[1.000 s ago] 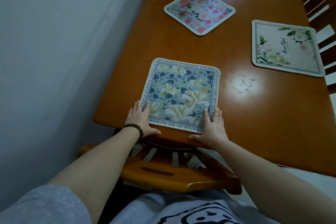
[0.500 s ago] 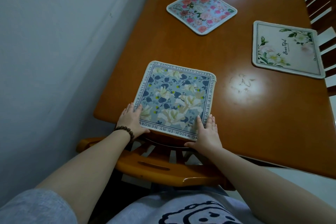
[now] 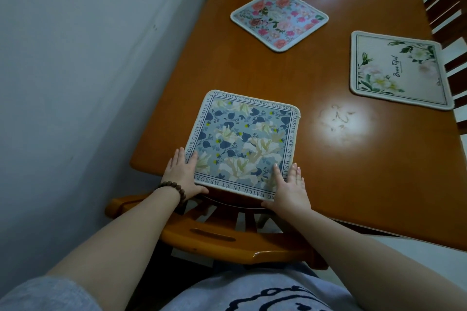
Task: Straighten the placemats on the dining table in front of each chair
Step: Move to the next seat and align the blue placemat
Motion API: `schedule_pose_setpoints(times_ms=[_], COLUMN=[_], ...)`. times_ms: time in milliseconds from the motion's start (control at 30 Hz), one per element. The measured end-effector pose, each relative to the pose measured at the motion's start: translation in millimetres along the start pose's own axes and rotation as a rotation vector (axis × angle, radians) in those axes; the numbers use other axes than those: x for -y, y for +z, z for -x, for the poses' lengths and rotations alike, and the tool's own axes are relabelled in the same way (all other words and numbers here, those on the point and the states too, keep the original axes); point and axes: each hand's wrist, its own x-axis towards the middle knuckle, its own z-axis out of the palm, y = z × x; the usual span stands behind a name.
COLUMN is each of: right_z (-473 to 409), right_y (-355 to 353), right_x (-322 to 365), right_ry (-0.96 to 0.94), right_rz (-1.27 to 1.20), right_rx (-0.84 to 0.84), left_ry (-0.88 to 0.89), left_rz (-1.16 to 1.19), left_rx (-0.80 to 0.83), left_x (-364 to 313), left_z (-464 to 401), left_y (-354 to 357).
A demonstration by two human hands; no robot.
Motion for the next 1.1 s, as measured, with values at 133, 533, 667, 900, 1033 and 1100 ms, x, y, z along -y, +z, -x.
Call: schedule_pose_setpoints(times_ms=[133, 533, 667, 900, 1033, 1100], right_z=[-4.5, -24.7, -15.3, 18.9, 36.5, 42.6], right_y=[-13.3, -71.9, -81.9, -93.7, -100.7, -104.6], right_x=[-6.3, -82.5, -113.7, -185.4, -234.1, -256.7], right_ry=[0.008, 0.187, 0.266, 0.411, 0.463, 0.481], right_rz=[-0.053, -0.088, -0.053, -0.101, -0.121, -0.138], right_rx=[-0.022, -0.278, -0.327, -0.38, -0.384, -0.4], left_ry=[0.029, 0.233, 0.318, 0.452, 0.509, 0.539], left_rz=[-0.031, 0.009, 0.007, -0.022, -0.042, -0.052], left_rx=[-0.027, -0.194, -0.187, -0.144, -0.128, -0.122], left_x=[-12.8, -155.6, -210.8, -289.7, -337.1, -363.6], left_z=[-1.4, -31.4, -32.3, -22.4, -12.9, -7.4], left_y=[-10.9, -52.5, -55.0, -62.6, -60.6, -57.1])
